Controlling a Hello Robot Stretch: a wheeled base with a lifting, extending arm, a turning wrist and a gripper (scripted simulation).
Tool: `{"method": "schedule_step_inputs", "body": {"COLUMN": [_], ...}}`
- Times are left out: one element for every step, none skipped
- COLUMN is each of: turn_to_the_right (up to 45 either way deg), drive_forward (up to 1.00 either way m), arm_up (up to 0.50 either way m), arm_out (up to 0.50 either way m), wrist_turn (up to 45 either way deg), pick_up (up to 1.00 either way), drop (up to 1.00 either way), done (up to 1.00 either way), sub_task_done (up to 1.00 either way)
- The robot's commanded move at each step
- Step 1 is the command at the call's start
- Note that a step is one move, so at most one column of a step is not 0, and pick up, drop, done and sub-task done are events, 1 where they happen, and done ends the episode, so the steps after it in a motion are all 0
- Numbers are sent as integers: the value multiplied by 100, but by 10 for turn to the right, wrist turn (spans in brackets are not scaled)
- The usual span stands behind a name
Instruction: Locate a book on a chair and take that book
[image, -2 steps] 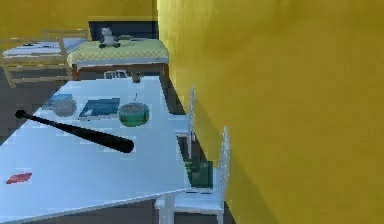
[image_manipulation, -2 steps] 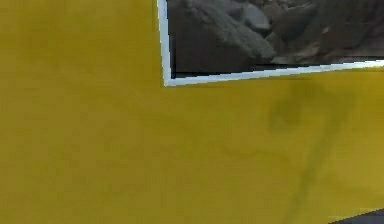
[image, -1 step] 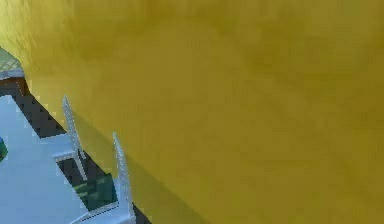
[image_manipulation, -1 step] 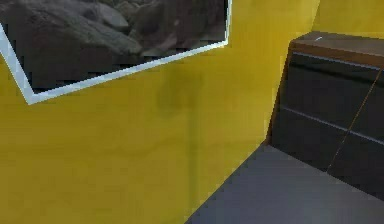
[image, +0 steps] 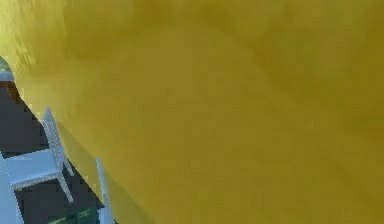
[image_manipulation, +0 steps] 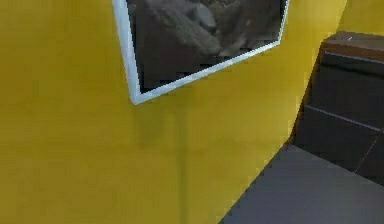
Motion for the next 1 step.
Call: {"method": "schedule_step_inputs", "body": {"turn_to_the_right": [-450], "drive_forward": [0], "arm_up": [0], "arm_out": [0], "wrist_turn": [0], "pick_up": [0], "drop": [0], "done": [0], "sub_task_done": [0]}}
